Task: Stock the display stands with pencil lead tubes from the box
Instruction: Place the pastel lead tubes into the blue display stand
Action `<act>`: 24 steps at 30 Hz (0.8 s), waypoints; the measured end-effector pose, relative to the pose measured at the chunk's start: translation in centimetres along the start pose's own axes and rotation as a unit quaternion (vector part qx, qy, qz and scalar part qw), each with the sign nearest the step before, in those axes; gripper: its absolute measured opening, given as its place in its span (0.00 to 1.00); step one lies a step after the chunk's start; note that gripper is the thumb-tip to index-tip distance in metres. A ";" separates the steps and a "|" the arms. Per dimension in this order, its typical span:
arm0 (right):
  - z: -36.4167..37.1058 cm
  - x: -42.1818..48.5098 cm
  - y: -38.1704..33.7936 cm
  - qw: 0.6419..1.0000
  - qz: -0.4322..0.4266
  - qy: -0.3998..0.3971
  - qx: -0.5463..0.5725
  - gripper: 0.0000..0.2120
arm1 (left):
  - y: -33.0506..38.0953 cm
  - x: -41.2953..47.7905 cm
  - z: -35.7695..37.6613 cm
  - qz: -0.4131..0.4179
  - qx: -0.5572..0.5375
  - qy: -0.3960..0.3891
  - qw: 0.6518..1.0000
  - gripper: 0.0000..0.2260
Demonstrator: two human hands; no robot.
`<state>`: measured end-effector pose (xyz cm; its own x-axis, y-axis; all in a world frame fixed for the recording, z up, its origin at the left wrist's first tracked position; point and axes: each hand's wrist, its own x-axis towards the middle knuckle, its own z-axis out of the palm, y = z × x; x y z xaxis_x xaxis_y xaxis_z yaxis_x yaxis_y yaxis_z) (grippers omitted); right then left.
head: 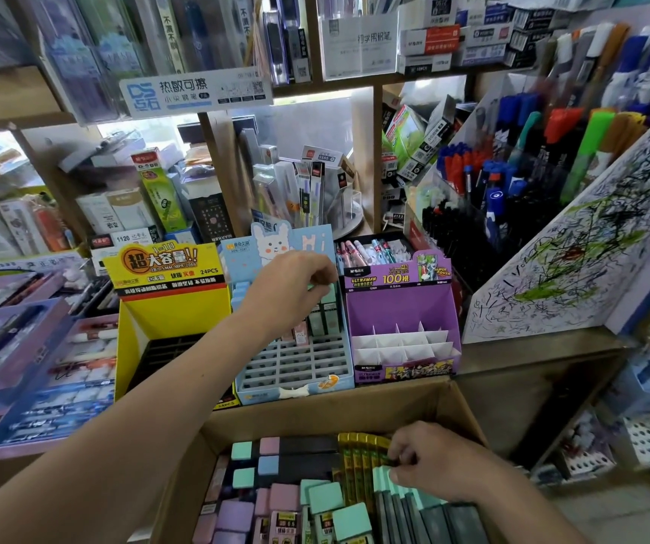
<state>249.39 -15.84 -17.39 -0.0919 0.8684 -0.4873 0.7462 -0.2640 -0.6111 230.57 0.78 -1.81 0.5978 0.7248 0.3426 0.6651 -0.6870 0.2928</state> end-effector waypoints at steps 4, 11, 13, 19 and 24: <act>0.1 0.1 0.2 1.000 0.001 0.004 0.002 0.16 | 0.2 -0.1 0.4 -0.012 -0.017 0.012 1.000 0.06; 0.4 0.0 0.1 1.000 -0.001 0.023 -0.010 0.14 | 0.4 -1.7 0.0 -0.036 -0.051 0.045 0.997 0.09; 0.5 -0.1 -0.1 0.999 -0.016 0.044 -0.016 0.13 | 0.7 -3.4 -0.5 -0.046 -0.067 0.073 0.994 0.09; 0.6 -1.1 -1.9 0.994 -0.080 0.076 -0.011 0.11 | 1.1 -11.3 -0.5 -0.104 -0.168 0.043 0.979 0.07; 2.2 -3.2 -3.9 0.993 -0.103 0.036 -0.042 0.13 | 0.7 -18.1 0.7 -0.180 -0.229 -0.045 0.956 0.08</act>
<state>245.27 -18.50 -14.84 -0.2030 0.9290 -0.3095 0.7693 -0.0442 -0.6374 220.52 -12.82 -8.44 0.4164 0.9062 0.0741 0.5820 -0.3282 0.7440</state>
